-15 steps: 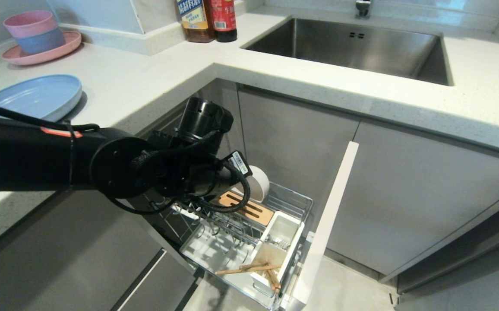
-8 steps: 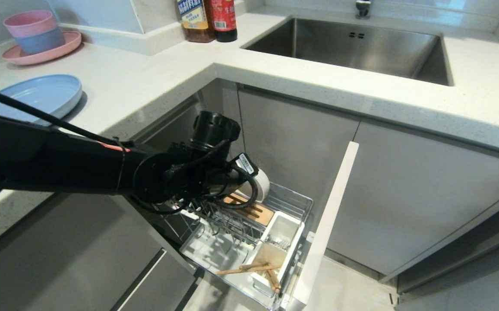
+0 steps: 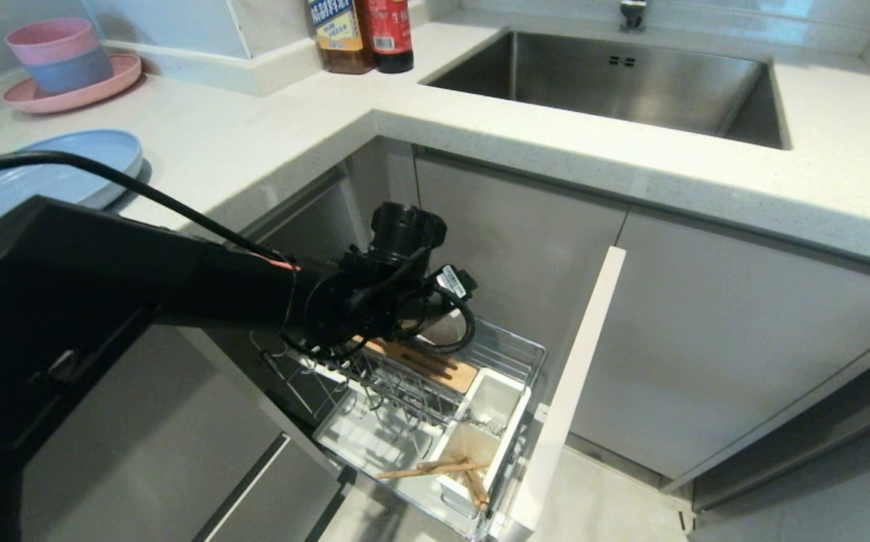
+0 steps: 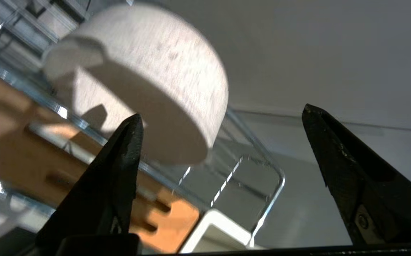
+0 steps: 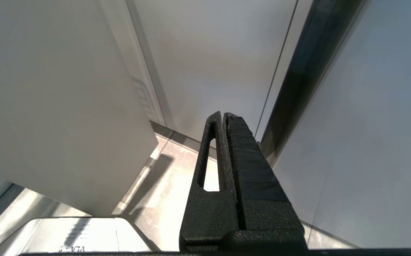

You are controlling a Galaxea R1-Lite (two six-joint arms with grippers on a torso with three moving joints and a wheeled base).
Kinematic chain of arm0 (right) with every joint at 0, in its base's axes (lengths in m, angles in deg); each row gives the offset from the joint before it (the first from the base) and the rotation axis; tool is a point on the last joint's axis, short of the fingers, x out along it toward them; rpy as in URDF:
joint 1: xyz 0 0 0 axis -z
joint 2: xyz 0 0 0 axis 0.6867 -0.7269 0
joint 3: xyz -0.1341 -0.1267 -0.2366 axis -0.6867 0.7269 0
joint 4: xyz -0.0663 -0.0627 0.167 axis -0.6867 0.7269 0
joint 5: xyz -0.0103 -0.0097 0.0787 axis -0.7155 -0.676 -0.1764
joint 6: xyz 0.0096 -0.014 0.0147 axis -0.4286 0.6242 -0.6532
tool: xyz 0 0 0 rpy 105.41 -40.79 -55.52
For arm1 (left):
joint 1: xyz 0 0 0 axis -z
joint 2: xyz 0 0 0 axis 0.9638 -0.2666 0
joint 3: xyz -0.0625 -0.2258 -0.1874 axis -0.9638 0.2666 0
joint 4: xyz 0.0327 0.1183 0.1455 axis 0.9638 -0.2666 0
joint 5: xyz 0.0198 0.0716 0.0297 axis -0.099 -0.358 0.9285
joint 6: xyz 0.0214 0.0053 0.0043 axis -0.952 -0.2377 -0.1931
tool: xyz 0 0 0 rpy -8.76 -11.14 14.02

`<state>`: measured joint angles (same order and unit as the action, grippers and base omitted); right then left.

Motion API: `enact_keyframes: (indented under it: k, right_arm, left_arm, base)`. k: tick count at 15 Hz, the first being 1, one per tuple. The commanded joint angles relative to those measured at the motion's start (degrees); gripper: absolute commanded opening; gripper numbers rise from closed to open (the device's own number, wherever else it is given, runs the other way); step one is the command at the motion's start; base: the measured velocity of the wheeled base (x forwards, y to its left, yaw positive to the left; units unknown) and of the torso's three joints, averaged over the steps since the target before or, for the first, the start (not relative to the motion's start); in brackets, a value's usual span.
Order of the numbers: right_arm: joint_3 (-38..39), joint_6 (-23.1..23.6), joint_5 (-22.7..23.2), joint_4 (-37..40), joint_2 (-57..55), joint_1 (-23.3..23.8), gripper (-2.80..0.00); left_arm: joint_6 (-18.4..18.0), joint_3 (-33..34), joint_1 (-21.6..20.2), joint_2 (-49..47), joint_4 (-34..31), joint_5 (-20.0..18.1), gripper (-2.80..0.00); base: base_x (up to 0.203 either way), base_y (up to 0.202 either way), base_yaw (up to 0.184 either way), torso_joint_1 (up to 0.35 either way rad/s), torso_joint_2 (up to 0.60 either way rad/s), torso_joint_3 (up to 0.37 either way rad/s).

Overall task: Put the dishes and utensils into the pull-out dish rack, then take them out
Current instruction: Take the bowl out of the cupboard

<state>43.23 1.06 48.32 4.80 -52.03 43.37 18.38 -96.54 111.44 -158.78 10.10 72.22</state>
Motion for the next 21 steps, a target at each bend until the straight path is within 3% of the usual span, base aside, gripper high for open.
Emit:
enact_keyframes:
  k: [1,9,10,21]
  right_arm:
    - [0.09,0.00,0.01,-0.01,-0.02,0.00,-2.80]
    - [0.09,0.00,0.01,-0.01,-0.02,0.00,-2.80]
    - [0.09,0.00,0.01,-0.01,-0.02,0.00,-2.80]
    - [0.09,0.00,0.01,-0.01,-0.02,0.00,-2.80]
  left_arm:
    - [-0.24,-0.69,-0.12,-2.23,0.44,0.15,0.00]
    - [-2.50,-1.31,-1.66,-3.62,4.69,-0.11,0.00]
    - [-2.62,-1.34,-1.74,-3.70,4.78,-0.11,-2.80]
    - [-3.10,-1.35,-1.58,-3.12,4.78,-0.11,-2.80]
  base:
    - [0.000,0.000,0.000,0.000,0.00,0.000]
    - [0.000,0.000,0.000,0.000,0.00,0.000]
    - [0.000,0.000,0.000,0.000,0.00,0.000]
    - [0.000,0.000,0.000,0.000,0.00,0.000]
